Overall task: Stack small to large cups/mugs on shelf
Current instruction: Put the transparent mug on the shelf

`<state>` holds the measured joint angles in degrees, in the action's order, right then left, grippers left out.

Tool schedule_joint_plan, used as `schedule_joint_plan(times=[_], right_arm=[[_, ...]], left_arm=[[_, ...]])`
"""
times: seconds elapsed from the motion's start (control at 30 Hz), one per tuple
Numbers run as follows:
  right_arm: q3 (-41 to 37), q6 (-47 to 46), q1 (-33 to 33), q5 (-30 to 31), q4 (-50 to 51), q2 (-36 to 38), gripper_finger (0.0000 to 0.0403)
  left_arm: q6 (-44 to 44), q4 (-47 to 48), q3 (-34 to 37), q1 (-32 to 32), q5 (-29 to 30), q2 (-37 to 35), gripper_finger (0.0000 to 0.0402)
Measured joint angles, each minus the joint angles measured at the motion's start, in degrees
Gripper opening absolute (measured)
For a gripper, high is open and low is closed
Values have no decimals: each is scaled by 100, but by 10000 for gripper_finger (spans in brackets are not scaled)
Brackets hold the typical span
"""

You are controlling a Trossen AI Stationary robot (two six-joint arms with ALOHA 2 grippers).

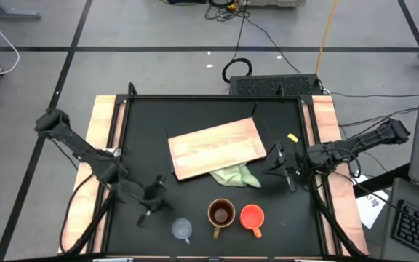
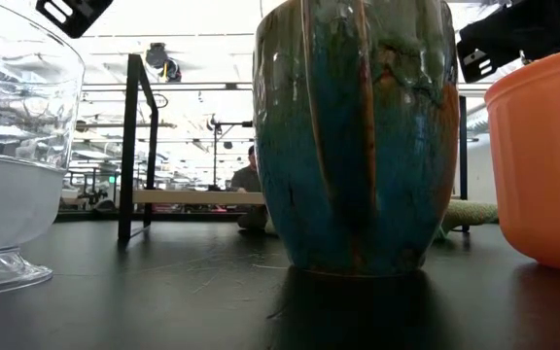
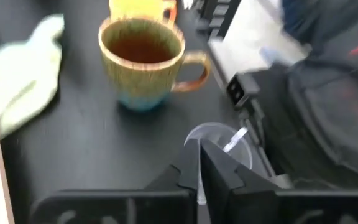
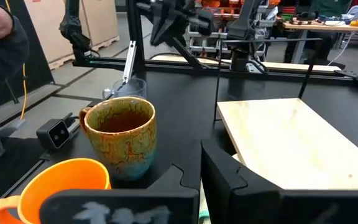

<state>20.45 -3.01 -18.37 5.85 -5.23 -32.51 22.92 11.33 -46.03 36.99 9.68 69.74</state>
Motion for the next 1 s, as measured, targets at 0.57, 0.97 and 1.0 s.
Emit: schedule_joint_plan(times=[0.57,0.97,1.0], right_arm=[[0,-192,0,-15,225,0,0],[0,-236,-2,-184,256,0,0],[0,-236,-2,-186,256,0,0]], left_arm=[[817,1944,-2406,-238,-1194,2333,191],[678,2295,-2462,-550,-1377,2756,193],[663,2313,-2462,-566,-1378,2756,193]])
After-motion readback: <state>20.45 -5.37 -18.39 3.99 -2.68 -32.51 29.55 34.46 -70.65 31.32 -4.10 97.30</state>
